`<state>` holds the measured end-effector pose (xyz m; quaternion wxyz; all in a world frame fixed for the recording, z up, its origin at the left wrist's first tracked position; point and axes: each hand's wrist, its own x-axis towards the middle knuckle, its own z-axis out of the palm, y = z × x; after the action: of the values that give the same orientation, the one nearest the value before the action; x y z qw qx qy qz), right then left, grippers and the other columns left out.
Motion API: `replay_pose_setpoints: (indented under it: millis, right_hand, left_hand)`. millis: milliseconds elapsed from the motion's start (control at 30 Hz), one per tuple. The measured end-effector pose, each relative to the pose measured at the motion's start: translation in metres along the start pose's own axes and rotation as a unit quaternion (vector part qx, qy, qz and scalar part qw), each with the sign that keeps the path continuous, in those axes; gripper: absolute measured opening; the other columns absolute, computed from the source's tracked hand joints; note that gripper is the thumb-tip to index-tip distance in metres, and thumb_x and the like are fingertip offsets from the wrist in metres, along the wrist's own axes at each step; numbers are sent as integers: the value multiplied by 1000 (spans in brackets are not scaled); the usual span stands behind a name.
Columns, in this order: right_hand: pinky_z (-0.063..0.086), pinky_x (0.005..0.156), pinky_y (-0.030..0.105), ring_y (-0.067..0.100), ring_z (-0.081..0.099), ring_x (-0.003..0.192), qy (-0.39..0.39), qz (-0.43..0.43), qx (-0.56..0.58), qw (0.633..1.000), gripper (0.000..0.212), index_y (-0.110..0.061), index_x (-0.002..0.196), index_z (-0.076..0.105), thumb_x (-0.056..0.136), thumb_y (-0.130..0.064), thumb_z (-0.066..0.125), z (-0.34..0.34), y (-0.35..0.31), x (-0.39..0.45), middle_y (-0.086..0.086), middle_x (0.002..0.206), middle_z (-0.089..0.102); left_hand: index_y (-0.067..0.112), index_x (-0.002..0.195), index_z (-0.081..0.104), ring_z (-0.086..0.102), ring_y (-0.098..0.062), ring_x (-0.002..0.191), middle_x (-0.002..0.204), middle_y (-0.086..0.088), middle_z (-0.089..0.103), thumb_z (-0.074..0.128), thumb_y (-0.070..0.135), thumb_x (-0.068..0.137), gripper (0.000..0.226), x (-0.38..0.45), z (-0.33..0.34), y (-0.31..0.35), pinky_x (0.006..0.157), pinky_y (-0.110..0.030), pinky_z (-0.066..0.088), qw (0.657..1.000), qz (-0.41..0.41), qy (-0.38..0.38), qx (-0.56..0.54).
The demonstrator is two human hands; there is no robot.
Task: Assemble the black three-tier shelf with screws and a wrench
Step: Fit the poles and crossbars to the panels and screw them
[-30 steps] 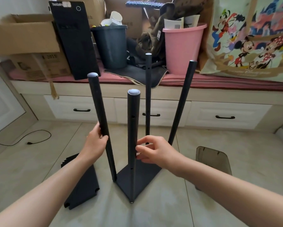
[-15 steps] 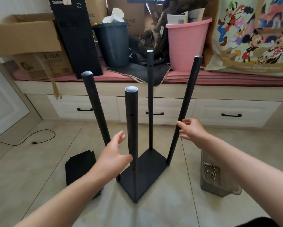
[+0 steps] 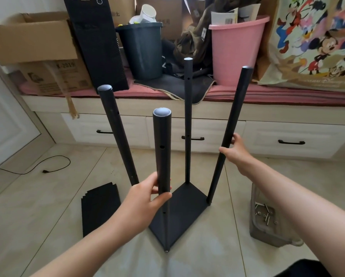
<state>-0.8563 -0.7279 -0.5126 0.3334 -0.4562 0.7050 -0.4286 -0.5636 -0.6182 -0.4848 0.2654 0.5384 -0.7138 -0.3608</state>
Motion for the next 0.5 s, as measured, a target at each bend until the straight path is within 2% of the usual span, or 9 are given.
replay_pose_setpoints:
  millis: [133, 300, 367, 500]
  right_hand:
    - [51, 95, 42, 27, 55, 116, 41, -25, -7, 999, 44, -14, 139, 40, 98, -10, 56, 0, 2, -7, 5, 121, 53]
    - [53, 96, 50, 30, 58, 112, 67, -29, -9, 997, 38, -14, 134, 44, 98, -11, 57, -15, 9, -26, 6, 114, 55]
    - [55, 92, 51, 31, 60, 109, 74, -34, -11, 997, 35, -14, 130, 46, 97, -11, 59, -24, 12, -35, 4, 109, 55]
    - [57, 86, 54, 32, 64, 103, 84, -43, -17, 995, 30, -15, 120, 50, 94, -12, 64, -40, 18, -54, 3, 102, 58]
  left_hand:
    - [40, 104, 52, 61, 13, 96, 100, 22, 67, 63, 20, 98, 23, 1, -3, -2, 75, -13, 52, 1000, 2, 28, -1]
    - [35, 103, 52, 65, 5, 92, 100, 15, 68, 62, 13, 98, 25, 4, -9, -4, 79, -25, 56, 996, 13, 89, -12]
    - [30, 105, 52, 66, -3, 94, 102, 12, 68, 62, 9, 98, 24, 8, -13, -5, 77, -26, 58, 993, 19, 110, -22]
    - [20, 116, 53, 66, -9, 100, 106, 6, 66, 61, 4, 97, 26, 19, -17, -9, 73, -17, 55, 992, 38, 118, -12]
